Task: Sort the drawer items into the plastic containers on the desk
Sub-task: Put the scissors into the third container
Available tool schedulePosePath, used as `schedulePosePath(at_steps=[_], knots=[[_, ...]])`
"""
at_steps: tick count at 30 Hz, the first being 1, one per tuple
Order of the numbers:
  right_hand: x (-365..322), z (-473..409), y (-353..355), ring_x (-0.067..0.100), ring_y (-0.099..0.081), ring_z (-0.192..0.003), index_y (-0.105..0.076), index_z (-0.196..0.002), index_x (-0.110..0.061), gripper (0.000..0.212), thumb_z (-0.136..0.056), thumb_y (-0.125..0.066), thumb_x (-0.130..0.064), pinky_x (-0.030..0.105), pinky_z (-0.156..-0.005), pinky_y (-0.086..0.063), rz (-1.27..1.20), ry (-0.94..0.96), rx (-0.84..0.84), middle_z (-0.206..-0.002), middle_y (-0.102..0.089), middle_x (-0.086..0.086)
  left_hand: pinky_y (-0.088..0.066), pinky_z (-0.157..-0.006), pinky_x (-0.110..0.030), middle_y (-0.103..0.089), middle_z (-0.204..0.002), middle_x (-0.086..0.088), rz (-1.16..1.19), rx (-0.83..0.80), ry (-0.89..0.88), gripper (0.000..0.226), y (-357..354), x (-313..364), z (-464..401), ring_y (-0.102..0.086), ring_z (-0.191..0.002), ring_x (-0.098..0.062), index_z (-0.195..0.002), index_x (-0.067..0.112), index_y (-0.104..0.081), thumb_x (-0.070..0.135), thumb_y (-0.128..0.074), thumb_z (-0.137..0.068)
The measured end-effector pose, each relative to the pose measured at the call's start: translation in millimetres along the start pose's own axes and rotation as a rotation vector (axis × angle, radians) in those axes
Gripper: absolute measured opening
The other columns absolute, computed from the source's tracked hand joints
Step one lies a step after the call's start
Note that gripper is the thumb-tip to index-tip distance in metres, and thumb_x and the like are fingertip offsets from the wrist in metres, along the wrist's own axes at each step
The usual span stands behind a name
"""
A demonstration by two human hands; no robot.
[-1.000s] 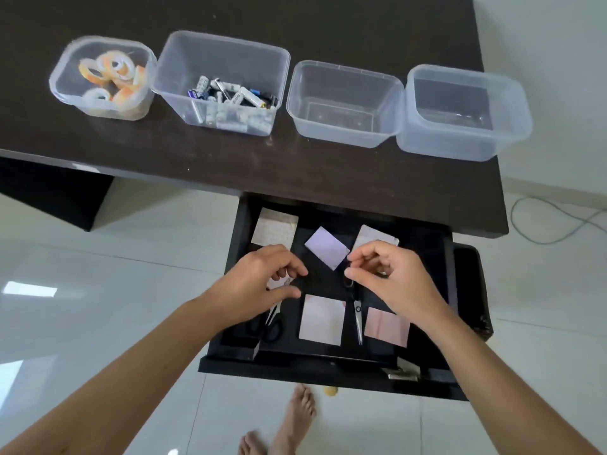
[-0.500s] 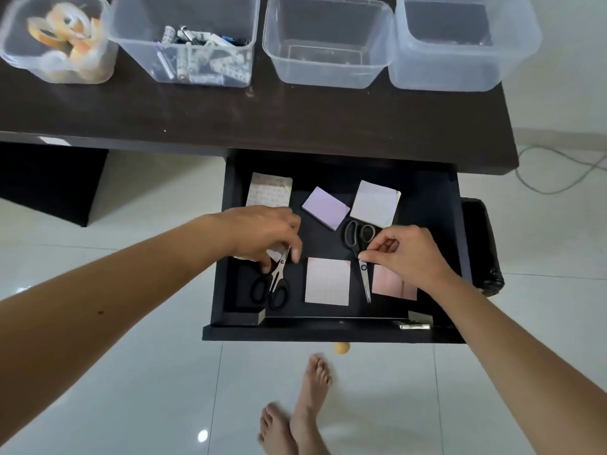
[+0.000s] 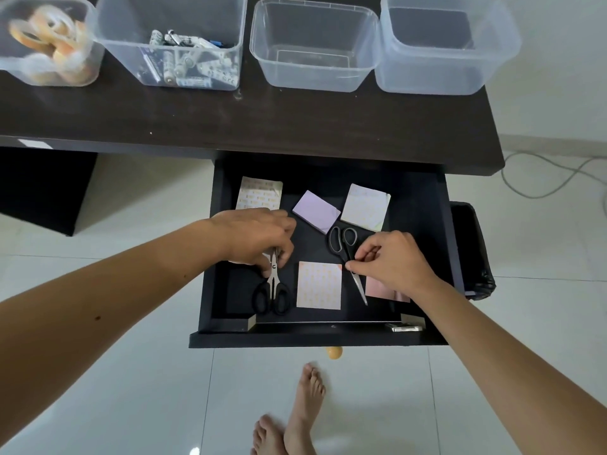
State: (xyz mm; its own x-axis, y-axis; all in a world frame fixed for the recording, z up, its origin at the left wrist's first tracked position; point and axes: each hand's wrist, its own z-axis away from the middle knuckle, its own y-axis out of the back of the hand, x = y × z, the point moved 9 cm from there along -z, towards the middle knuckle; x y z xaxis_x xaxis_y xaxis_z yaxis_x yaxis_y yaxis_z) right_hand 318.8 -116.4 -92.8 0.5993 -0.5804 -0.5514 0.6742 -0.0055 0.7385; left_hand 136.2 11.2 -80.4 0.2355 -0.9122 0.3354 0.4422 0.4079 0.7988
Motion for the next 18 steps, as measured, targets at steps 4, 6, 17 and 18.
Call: schedulePosePath(at_steps=[4, 6, 17, 18], knots=[[-4.0, 1.4, 0.4, 0.002, -0.069, -0.074, -0.079, -0.08, -0.027, 0.016, -0.077, -0.093, -0.035, 0.032, -0.081, -0.064, 0.04, 0.027, 0.033, -0.072, -0.073, -0.014, -0.048, -0.088, -0.029, -0.048, -0.104, 0.018, 0.107, 0.049, 0.04, 0.02, 6.0, -3.2, 2.7, -0.044, -0.105, -0.003, -0.095, 0.038, -0.071, 0.039, -0.086, -0.081], [-3.6, 1.4, 3.3, 0.004, -0.069, -0.079, -0.078, -0.093, -0.024, 0.031, -0.074, -0.095, -0.043, 0.032, -0.086, -0.062, 0.041, 0.016, 0.057, -0.074, -0.073, -0.013, -0.051, -0.088, -0.033, -0.052, -0.103, 0.02, 0.176, 0.06, 0.076, 0.019, 7.7, -7.4, 2.6, -0.045, -0.107, 0.0, -0.094, 0.04, -0.071, 0.038, -0.086, -0.082], [-2.7, -0.5, -0.7, 0.004, -0.072, -0.075, -0.08, -0.095, -0.021, 0.026, -0.077, -0.092, -0.036, 0.029, -0.087, -0.061, 0.018, -0.006, 0.046, -0.068, -0.072, -0.013, -0.052, -0.078, -0.012, -0.079, -0.088, 0.015, 0.712, 0.18, 0.165, 0.016, 26.8, -15.5, 4.2, -0.073, -0.086, 0.001, -0.091, 0.029, -0.078, 0.013, -0.083, -0.089], [-1.8, -0.2, 0.3, 0.002, -0.071, -0.072, -0.079, -0.092, -0.022, 0.023, -0.076, -0.092, -0.034, 0.028, -0.083, -0.061, -0.018, -0.006, 0.052, -0.067, -0.072, -0.012, -0.056, -0.084, -0.017, -0.081, -0.094, 0.008, 0.779, 0.193, 0.164, 0.012, 29.2, -15.9, 5.9, -0.076, -0.091, -0.006, -0.094, 0.024, -0.078, 0.014, -0.082, -0.09]])
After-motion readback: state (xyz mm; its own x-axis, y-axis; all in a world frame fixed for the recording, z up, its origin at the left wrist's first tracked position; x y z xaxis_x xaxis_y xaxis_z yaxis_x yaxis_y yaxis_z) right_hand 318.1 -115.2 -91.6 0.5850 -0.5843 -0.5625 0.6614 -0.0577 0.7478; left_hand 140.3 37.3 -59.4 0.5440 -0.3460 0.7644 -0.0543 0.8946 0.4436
